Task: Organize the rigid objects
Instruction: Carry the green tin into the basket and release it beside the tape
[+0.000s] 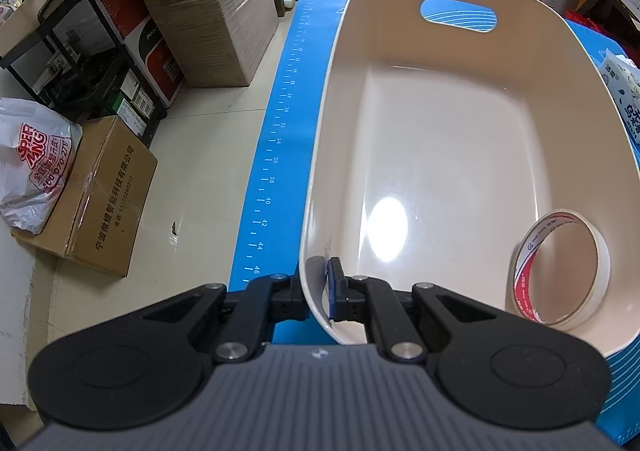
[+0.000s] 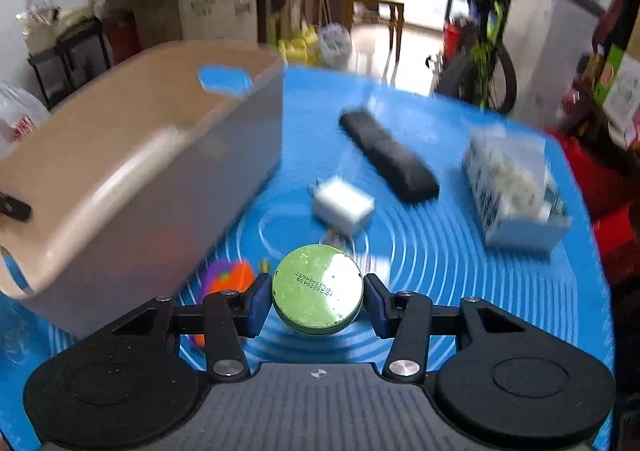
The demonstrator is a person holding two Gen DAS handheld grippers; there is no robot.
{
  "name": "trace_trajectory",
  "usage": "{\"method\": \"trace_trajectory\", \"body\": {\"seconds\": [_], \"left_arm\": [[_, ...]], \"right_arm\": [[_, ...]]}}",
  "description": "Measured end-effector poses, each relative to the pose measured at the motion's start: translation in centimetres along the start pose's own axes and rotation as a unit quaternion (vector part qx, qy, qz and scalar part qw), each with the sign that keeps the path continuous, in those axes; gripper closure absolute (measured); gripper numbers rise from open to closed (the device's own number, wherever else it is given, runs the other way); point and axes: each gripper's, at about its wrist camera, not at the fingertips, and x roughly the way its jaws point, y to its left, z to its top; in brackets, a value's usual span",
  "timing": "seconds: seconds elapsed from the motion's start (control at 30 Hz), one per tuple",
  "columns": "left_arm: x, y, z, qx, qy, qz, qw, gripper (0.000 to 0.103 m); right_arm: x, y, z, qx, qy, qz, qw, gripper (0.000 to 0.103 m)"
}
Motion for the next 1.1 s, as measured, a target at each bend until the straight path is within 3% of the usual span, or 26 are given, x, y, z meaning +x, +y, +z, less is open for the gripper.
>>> {"method": "trace_trajectory", "body": {"seconds": [0.33, 0.5, 0.73, 0.93, 1.1], "left_arm": [[0.0, 0.2, -0.2, -0.001, -0.001, -0.002, 1.0000, 0.094], [0.0, 0.2, -0.2, 0.000, -0.001, -0.002, 1.0000, 0.094], [0.1, 0.2, -0.1, 0.001, 0.000, -0.005, 1.0000, 0.094], [0.1, 0.3, 0.0, 0.001, 0.000, -0.006, 1.0000, 0.094], [0.2, 0.4, 0.1, 0.002, 0.001, -0.008, 1.0000, 0.094]], "right_arm": [[-5.6, 3.5, 6.3, -0.030, -0.109, 0.032, 0.993, 0.049], [-5.3, 7.3, 8.2, -0.058, -0.121, 0.057, 0.989, 0.049], [-2.3, 11.9, 8.9, -0.078, -0.090, 0.081, 0.990, 0.049], [1.2, 13.9, 8.5, -0.083, -0.014, 0.076, 0.994, 0.049], [3.1, 15.2, 7.0, -0.107, 0.045, 0.083, 0.990, 0.049]]}}
